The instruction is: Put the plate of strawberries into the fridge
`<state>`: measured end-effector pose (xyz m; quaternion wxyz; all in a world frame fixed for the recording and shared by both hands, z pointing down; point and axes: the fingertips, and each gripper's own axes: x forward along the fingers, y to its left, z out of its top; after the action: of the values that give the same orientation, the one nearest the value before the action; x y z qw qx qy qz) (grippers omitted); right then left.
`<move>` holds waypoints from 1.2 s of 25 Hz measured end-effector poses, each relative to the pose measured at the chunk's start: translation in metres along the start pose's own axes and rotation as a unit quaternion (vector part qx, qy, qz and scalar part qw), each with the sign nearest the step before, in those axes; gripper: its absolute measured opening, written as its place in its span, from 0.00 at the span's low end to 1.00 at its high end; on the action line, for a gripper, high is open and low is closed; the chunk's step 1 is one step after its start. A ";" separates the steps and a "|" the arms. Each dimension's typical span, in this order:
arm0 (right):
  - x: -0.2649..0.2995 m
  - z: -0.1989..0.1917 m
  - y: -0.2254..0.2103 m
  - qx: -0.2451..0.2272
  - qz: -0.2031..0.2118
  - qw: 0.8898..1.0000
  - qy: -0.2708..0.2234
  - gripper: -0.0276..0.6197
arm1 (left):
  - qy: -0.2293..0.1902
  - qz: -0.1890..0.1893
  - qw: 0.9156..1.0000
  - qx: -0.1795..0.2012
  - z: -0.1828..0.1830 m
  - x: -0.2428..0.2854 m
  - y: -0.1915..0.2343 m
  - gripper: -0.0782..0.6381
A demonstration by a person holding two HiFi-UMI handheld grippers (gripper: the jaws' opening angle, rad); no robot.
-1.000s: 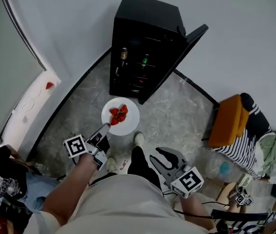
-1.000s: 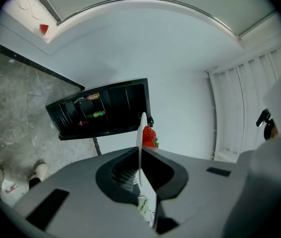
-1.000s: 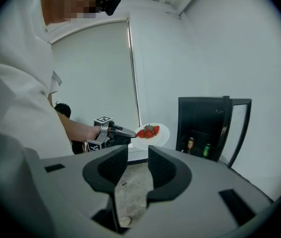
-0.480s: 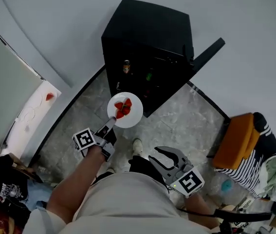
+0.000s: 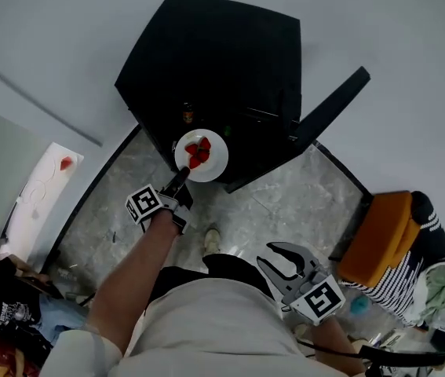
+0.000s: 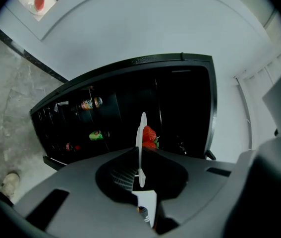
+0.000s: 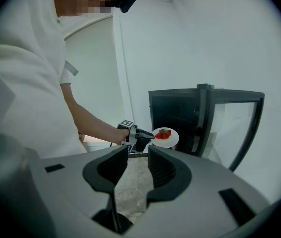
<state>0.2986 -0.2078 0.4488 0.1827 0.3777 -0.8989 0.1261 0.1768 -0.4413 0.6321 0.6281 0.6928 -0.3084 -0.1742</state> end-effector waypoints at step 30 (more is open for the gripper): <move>-0.032 -0.053 -0.070 0.102 -0.052 0.991 0.076 0.26 | -0.016 0.186 0.979 0.087 0.060 0.149 0.098 0.16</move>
<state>0.3827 -0.2163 0.4897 0.2177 0.4295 -0.8441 0.2358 0.2298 -0.5856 0.7404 0.5818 0.6728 -0.4555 -0.0378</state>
